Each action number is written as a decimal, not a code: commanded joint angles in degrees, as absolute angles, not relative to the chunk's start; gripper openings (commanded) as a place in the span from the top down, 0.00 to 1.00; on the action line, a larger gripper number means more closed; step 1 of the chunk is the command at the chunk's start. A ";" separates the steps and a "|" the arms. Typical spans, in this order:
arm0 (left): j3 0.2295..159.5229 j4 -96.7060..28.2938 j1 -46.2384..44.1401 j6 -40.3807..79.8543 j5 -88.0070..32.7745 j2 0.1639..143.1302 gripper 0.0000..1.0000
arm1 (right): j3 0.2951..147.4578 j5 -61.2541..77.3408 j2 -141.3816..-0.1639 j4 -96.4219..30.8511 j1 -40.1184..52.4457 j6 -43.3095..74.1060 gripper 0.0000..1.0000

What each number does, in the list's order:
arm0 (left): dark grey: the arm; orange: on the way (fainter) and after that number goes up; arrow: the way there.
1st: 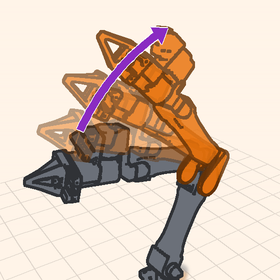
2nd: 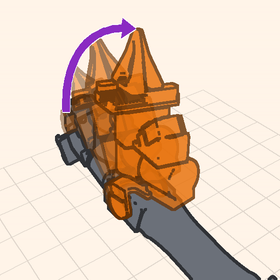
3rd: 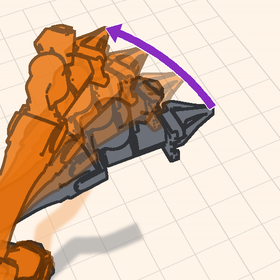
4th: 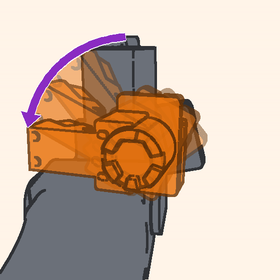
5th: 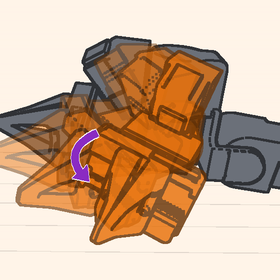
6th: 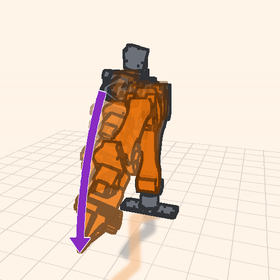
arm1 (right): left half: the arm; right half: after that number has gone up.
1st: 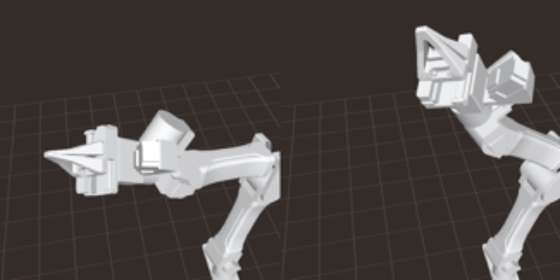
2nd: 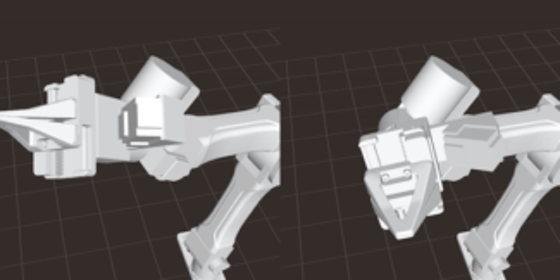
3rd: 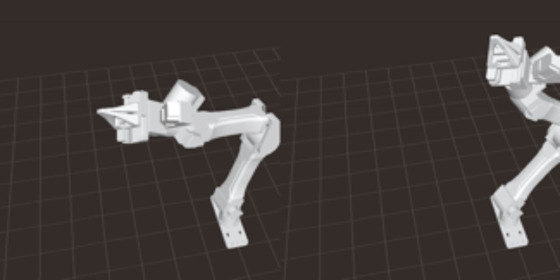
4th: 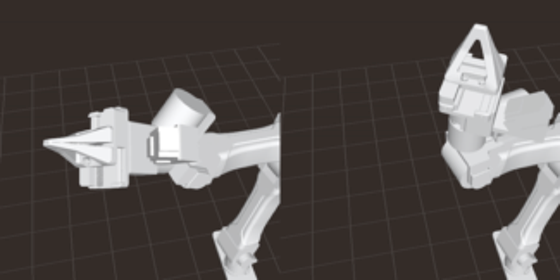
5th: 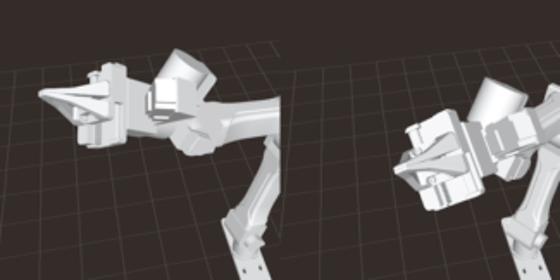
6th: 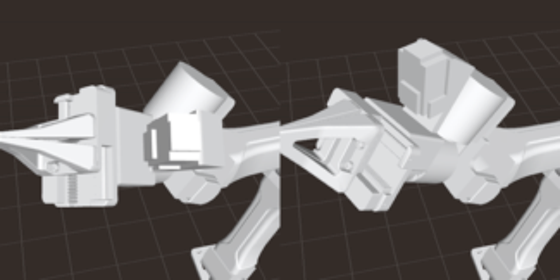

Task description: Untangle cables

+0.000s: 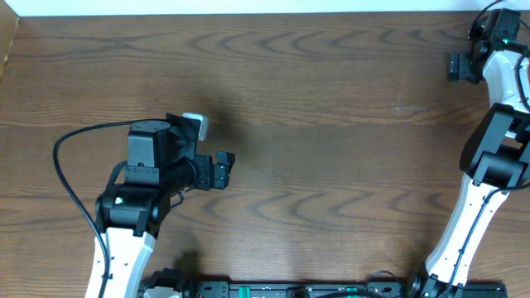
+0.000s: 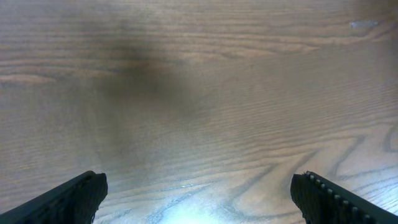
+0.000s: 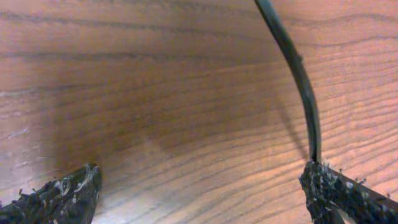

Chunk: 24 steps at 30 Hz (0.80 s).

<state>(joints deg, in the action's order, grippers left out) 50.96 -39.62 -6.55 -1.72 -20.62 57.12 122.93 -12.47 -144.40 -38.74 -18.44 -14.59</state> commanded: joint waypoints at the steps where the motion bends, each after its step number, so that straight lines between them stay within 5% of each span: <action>1: 50.68 -39.46 -6.83 -1.69 -20.23 58.81 0.00 | 122.83 -13.65 -145.25 -37.67 -19.84 -16.01 0.01; 24: 50.68 -38.48 -6.85 -1.67 -20.29 61.36 0.01 | 122.83 -20.10 -145.25 -37.41 -29.41 -17.19 0.01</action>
<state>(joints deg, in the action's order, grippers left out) 50.96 -38.52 -6.55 -1.72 -20.64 61.36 122.93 -18.24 -144.42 -37.47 -27.40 -16.75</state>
